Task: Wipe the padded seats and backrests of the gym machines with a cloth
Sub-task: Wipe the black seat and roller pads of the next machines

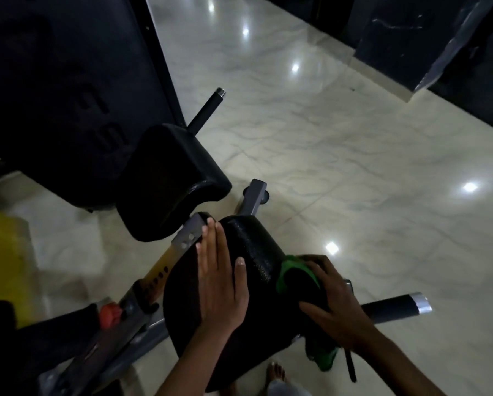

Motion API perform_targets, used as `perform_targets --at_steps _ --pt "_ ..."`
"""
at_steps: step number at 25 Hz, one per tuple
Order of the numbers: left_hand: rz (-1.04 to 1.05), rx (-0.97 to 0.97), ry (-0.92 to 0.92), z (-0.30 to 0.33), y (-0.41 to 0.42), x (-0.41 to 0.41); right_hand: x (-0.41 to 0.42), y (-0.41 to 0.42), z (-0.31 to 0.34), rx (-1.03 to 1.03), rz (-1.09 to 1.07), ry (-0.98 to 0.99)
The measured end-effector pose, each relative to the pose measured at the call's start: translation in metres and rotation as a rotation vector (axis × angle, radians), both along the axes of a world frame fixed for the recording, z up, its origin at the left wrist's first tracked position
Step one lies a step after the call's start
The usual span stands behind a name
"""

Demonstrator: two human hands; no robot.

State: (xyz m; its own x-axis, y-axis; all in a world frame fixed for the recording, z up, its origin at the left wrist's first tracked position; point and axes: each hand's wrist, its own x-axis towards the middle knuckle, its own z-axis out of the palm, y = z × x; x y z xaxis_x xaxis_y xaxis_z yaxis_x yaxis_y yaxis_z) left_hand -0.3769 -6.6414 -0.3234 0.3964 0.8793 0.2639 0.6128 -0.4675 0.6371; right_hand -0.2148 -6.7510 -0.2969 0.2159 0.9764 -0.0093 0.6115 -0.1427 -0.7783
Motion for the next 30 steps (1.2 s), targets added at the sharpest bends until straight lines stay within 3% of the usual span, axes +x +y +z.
perform_targets --at_steps 6,8,13,16,20,23,26,30 --pt "0.085 -0.049 0.033 0.0 -0.007 0.003 0.003 0.12 -0.001 -0.021 0.103 -0.112" --pt "0.173 -0.115 0.02 0.004 -0.013 0.015 0.006 0.142 -0.003 0.003 0.144 -0.003" --pt "0.307 -0.155 0.035 0.011 -0.024 0.031 0.027 0.094 -0.01 -0.036 0.029 0.246" --pt "0.309 -0.155 0.052 0.012 -0.025 0.03 0.027 0.141 0.004 -0.034 0.106 0.227" --pt "0.312 -0.144 0.058 0.011 -0.025 0.032 -0.005 0.212 0.03 -0.228 0.488 0.09" --pt "0.311 -0.151 0.052 0.011 -0.026 0.03 0.013 0.217 0.02 -0.348 0.444 0.128" --pt "0.31 -0.138 0.039 0.014 -0.027 0.032 0.029 0.215 0.007 -0.435 0.406 -0.002" --pt "0.321 -0.148 0.026 0.012 -0.026 0.031 0.003 0.222 0.024 -0.291 0.531 0.028"
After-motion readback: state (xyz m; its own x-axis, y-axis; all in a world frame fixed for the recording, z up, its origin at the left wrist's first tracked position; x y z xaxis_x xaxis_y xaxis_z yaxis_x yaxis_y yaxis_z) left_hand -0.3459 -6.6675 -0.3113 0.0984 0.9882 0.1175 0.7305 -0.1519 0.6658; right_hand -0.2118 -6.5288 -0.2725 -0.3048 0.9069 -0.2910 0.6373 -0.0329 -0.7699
